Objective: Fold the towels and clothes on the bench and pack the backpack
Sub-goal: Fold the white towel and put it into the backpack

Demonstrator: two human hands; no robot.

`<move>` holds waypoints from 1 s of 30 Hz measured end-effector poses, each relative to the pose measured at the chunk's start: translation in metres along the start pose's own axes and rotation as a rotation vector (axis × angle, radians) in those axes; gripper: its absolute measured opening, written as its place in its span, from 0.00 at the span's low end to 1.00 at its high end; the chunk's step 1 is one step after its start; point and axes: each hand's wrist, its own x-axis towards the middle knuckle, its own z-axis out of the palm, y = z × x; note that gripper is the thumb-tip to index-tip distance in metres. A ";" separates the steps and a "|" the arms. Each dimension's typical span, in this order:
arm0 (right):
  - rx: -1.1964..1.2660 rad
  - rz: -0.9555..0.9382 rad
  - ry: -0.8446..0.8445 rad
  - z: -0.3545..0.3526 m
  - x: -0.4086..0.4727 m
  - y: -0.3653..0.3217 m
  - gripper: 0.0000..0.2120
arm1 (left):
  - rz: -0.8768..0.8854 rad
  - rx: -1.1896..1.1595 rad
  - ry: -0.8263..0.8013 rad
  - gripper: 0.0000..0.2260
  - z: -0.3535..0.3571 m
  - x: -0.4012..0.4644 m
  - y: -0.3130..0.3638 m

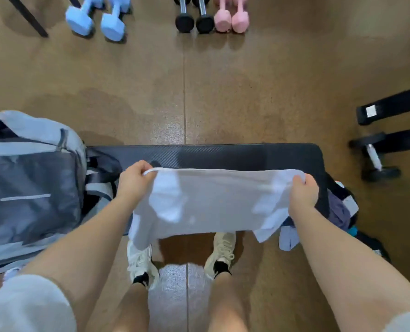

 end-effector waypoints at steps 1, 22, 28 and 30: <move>-0.008 -0.011 0.007 0.010 0.019 -0.001 0.09 | -0.001 -0.002 0.009 0.07 0.012 0.014 0.000; -0.663 -0.973 -0.904 0.203 -0.123 -0.021 0.19 | -0.168 0.381 -0.322 0.12 -0.010 0.064 -0.063; -0.951 -0.998 -0.785 0.235 -0.147 -0.025 0.25 | -0.006 0.090 -0.145 0.05 -0.029 0.072 -0.057; -0.963 -0.981 -0.745 0.238 -0.149 -0.027 0.25 | 0.026 -0.061 -0.046 0.02 -0.043 0.082 -0.057</move>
